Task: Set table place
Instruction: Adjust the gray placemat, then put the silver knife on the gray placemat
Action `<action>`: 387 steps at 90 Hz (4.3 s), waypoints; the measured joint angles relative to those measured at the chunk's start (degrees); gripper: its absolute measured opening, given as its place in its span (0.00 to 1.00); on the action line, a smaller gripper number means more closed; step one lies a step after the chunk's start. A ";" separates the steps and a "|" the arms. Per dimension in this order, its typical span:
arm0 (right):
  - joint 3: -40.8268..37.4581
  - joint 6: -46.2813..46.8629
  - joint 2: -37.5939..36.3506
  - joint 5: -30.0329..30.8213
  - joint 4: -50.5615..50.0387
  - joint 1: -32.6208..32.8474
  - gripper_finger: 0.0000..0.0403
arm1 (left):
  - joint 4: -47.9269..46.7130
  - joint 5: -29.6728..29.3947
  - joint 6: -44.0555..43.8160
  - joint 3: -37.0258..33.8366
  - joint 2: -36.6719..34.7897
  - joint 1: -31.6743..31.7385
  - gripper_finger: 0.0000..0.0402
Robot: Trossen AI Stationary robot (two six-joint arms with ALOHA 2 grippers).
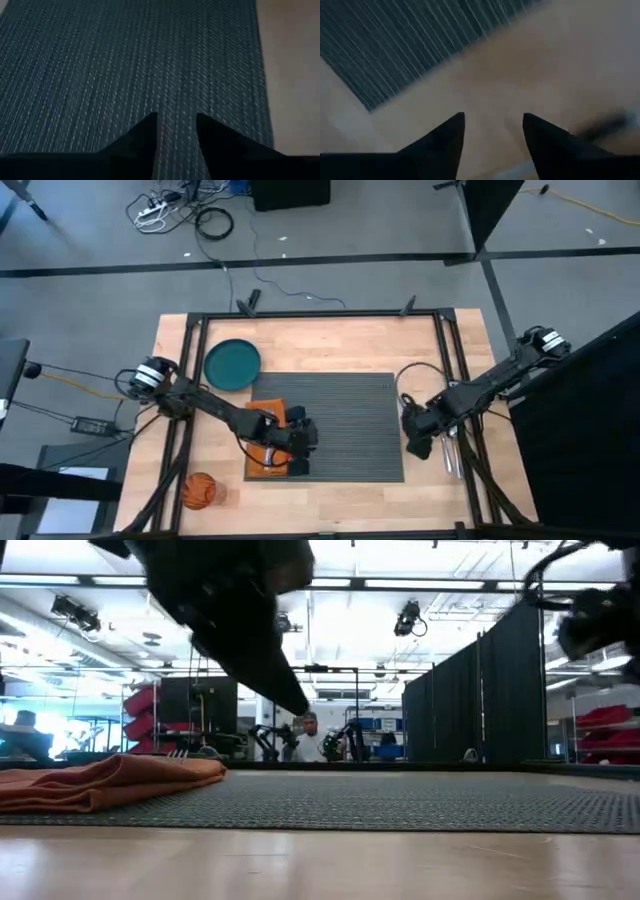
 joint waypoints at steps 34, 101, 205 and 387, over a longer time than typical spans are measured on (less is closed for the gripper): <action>-6.93 20.92 1.11 -3.07 0.33 7.32 0.39 | 3.87 0.18 1.79 -0.13 1.49 0.19 0.30; -12.62 20.07 0.94 -1.76 9.14 9.04 0.11 | 4.13 0.40 1.75 -0.66 1.56 0.04 0.30; -9.78 13.47 1.00 13.37 21.71 10.82 0.00 | 10.14 -0.06 4.94 -0.66 1.52 0.04 0.30; -9.62 -19.54 10.23 29.06 53.27 -8.63 0.08 | 22.12 -1.13 4.84 -0.62 11.53 1.95 0.30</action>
